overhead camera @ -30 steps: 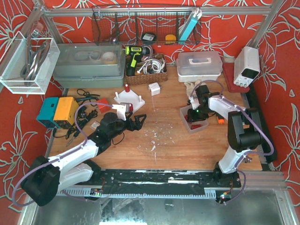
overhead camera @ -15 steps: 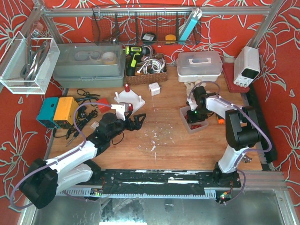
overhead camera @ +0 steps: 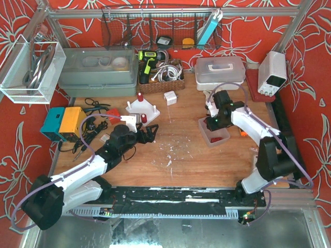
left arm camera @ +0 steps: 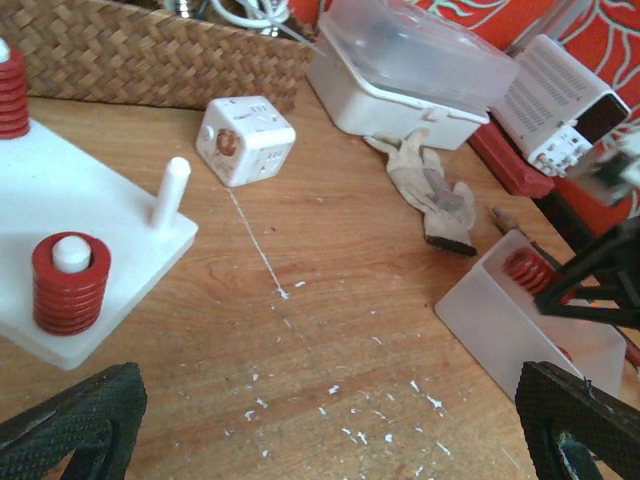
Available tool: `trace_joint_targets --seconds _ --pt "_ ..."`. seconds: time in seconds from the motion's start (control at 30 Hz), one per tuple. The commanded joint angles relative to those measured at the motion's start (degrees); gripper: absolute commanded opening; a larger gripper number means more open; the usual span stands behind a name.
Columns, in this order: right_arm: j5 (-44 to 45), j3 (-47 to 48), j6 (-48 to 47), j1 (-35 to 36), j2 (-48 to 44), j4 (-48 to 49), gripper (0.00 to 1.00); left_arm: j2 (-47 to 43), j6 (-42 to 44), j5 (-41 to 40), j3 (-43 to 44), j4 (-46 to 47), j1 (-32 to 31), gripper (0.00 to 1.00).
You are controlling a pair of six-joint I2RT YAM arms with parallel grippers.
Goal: Install the large spring
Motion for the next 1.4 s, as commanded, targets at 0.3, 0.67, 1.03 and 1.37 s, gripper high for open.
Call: trace_joint_targets --seconds 0.3,0.67,1.03,1.37 --pt "3.56 -5.43 -3.67 12.96 -23.52 11.91 0.00 -0.70 -7.10 10.60 3.85 -2.49 -0.30 0.97" --pt "1.15 -18.78 6.36 26.18 -29.38 40.30 0.00 -2.16 -3.12 18.42 12.97 -7.33 -0.37 0.62" --pt "3.19 -18.74 8.19 32.14 -24.89 44.26 0.00 4.38 -2.63 23.97 18.12 -10.84 -0.85 0.65" --pt "5.33 -18.25 7.77 34.67 -23.44 45.00 0.00 7.65 -5.11 28.63 18.35 -8.85 -1.52 0.65"
